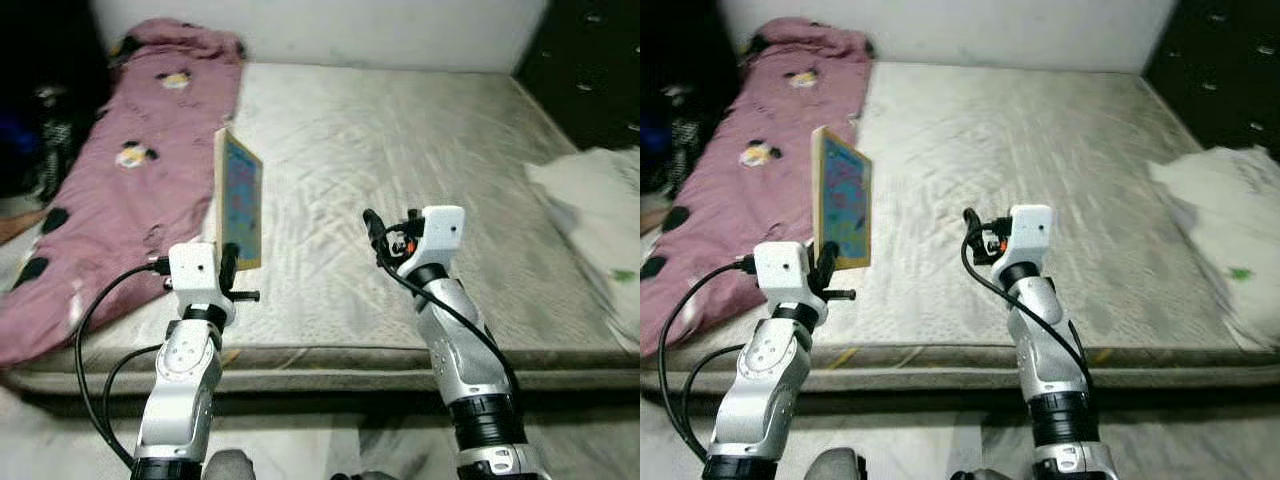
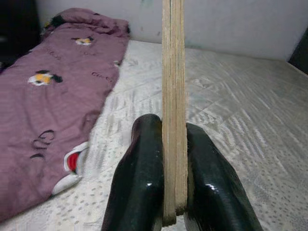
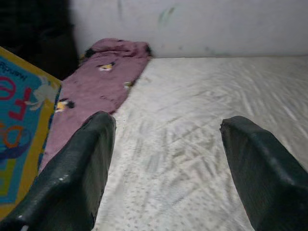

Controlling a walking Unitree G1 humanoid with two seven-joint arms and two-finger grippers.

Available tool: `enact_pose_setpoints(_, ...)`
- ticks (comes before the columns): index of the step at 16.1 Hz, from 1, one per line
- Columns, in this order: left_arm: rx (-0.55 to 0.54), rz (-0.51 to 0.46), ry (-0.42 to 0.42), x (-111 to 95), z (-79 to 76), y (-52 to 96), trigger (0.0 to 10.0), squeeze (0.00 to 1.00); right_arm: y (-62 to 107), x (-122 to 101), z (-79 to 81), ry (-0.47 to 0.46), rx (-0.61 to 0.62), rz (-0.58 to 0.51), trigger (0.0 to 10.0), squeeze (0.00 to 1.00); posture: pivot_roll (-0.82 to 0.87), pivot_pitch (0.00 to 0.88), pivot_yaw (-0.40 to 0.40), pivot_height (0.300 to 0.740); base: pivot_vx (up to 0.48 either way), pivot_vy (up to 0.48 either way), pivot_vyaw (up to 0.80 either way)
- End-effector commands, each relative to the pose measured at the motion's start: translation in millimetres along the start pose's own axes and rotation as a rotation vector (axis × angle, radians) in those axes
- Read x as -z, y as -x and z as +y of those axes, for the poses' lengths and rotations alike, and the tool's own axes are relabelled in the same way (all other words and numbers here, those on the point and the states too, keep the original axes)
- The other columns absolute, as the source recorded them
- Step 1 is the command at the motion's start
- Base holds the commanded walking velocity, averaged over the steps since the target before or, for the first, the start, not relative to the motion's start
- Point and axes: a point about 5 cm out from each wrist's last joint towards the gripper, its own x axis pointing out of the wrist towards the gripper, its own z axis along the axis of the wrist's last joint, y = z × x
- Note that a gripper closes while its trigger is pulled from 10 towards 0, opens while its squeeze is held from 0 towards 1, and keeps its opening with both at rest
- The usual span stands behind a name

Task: Clean up the room

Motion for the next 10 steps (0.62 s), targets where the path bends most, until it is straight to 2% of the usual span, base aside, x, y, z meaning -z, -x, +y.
enact_pose_setpoints(1, 0.009, -0.045, 0.001, -8.2, -0.6, -1.7, 10.0, 0.00, -1.8, -2.6, -1.4, 0.009, 0.001, -0.007, 10.0, 0.00, 0.09, 0.000, -0.066, 0.740, 0.000, 0.000, 0.71)
enact_pose_setpoints(2, 0.011, -0.048, -0.002, -8.6, -0.8, -1.6, 10.0, 0.00, -1.7, -2.3, -1.7, 0.009, 0.005, -0.006, 10.0, 0.00, 0.09, 0.000, -0.066, 0.740, 0.000, 0.000, 0.48)
enact_pose_setpoints(7, 0.020, -0.054, -0.001, -9.7, -1.6, -1.8, 10.0, 0.00, -1.2, -0.4, -3.4, 0.009, 0.020, 0.004, 10.0, 0.00, 0.09, 0.000, -0.066, 0.740, 0.000, 0.000, 0.00)
enact_pose_setpoints(10, 0.015, -0.058, -0.003, -10.1, -1.3, -2.1, 10.0, 0.00, -1.2, -1.7, 1.2, 0.063, -0.018, -0.010, 10.0, 0.00, 0.09, 0.000, -0.067, 0.740, 0.000, -0.470, 0.00)
